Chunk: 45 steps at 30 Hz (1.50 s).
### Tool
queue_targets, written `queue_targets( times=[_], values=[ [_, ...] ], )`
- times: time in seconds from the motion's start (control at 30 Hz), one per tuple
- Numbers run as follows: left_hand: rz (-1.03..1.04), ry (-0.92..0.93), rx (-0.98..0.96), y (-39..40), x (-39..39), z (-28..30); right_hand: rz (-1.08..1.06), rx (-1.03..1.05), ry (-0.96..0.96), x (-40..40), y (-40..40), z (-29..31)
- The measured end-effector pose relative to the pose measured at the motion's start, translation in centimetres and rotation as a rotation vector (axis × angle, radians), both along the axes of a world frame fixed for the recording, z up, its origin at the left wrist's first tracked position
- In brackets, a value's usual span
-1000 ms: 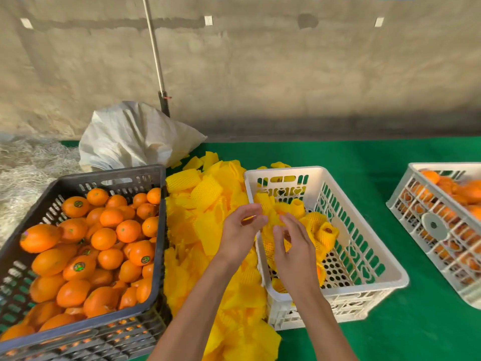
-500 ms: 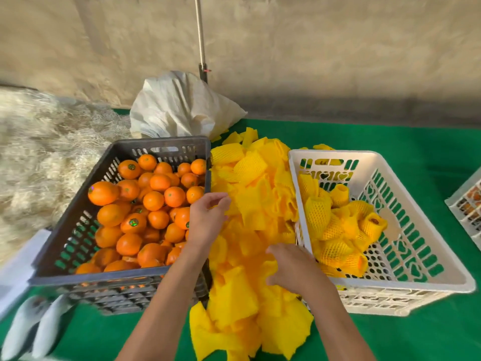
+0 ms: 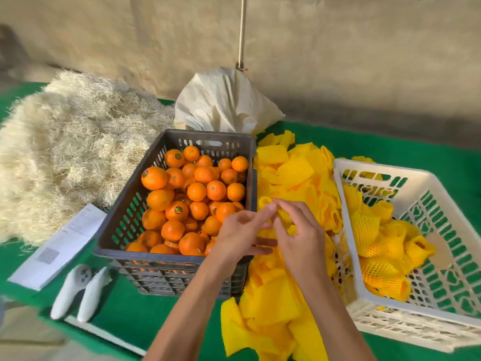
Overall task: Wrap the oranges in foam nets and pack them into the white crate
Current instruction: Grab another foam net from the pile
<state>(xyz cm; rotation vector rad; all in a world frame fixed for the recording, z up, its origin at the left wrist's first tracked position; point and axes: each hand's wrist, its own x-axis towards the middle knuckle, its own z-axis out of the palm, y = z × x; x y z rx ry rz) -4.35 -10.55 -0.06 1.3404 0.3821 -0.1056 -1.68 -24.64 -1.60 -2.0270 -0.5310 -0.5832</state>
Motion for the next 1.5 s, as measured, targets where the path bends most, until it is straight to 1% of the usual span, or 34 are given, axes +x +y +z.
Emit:
queue_targets(
  times=[0.07,0.13,0.23,0.33,0.4,0.47,0.57,0.6,0.63,0.67,0.73,0.77,0.8,0.87,0.93,1.0,1.07,1.1,1.13,1.17,1.2,1.27,1.3,1.33,1.37,1.43,1.5],
  values=[
    [0.048,-0.132,-0.018,0.6,-0.7,0.2,0.078,0.051,0.006,-0.3,1.7,0.1],
    [0.113,-0.22,0.089,1.7,-1.1,0.4,0.147,0.062,0.017,-0.5,3.0,-0.2],
    [0.154,-0.29,0.237,3.4,-1.3,0.3,0.2,0.115,0.067,-0.5,4.8,-0.7],
    [0.147,-0.349,0.354,5.3,-1.5,-0.3,0.165,0.161,0.23,-0.2,6.3,-1.2],
    [0.166,-0.344,0.356,6.6,-1.5,-0.9,0.232,0.16,0.357,0.0,7.1,-1.3],
    [0.18,-0.312,0.33,8.0,-1.1,-1.3,0.276,0.152,0.429,0.1,7.9,-1.2],
    [0.118,-0.254,0.293,10.4,-0.5,-2.3,0.221,0.133,0.435,0.9,8.9,-1.6],
    [0.125,-0.226,0.318,11.3,-0.3,-2.6,0.18,0.11,0.43,1.2,9.2,-1.8],
    [0.162,-0.188,0.396,12.4,0.0,-3.0,0.132,0.07,0.42,1.4,9.5,-1.8],
    [0.217,-0.126,0.535,13.6,0.3,-3.4,0.086,0.019,0.397,1.5,9.7,-1.8],
    [0.264,0.111,0.908,16.3,0.9,-4.5,0.016,-0.067,0.331,1.6,10.2,-1.9],
    [0.202,0.258,1.055,17.4,1.2,-5.0,0.002,-0.088,0.309,1.5,10.5,-1.9],
    [0.091,0.373,1.125,18.2,1.6,-5.3,-0.002,-0.108,0.3,1.4,10.7,-1.9],
    [-0.125,0.5,1.128,18.7,2.3,-5.7,0.005,-0.158,0.301,1.3,11.0,-1.9],
    [-0.231,0.587,1.122,18.7,2.8,-6.1,0.015,-0.199,0.296,1.3,11.2,-2.1],
    [-0.2,0.624,1.129,18.7,3.1,-6.3,0.011,-0.201,0.291,1.3,11.3,-2.3],
    [-0.135,0.585,1.147,18.4,2.7,-5.8,0.003,-0.187,0.29,1.4,11.2,-2.6],
    [-0.073,0.523,1.13,18.1,2.3,-5.4,0.0,-0.181,0.296,1.5,11.1,-2.7],
    [0.026,0.42,1.067,17.8,1.8,-5.2,-0.002,-0.167,0.31,1.5,11.1,-2.7],
    [0.118,0.296,0.936,17.2,1.2,-4.8,-0.008,-0.143,0.326,1.5,11.1,-2.7],
    [0.193,0.171,0.771,16.5,0.7,-4.3,-0.019,-0.11,0.33,1.5,11.1,-2.6],
    [0.275,0.026,0.308,14.8,-0.2,-2.9,-0.051,-0.052,0.279,1.4,11.0,-2.4],
    [0.241,-0.023,0.066,14.0,-0.7,-2.5,-0.072,-0.036,0.248,1.3,10.9,-2.2],
    [0.174,-0.072,-0.127,13.1,-1.2,-2.0,-0.092,-0.026,0.225,1.3,10.7,-2.0],
    [0.089,-0.124,-0.232,12.3,-1.6,-1.5,-0.109,-0.018,0.212,1.2,10.4,-1.8],
    [-0.037,-0.188,-0.32,10.8,-2.4,-0.4,-0.107,-0.025,0.206,1.0,9.9,-1.6],
    [-0.077,-0.192,-0.411,9.5,-2.9,0.0,-0.086,-0.08,0.205,0.8,9.3,-1.4]
  ],
)
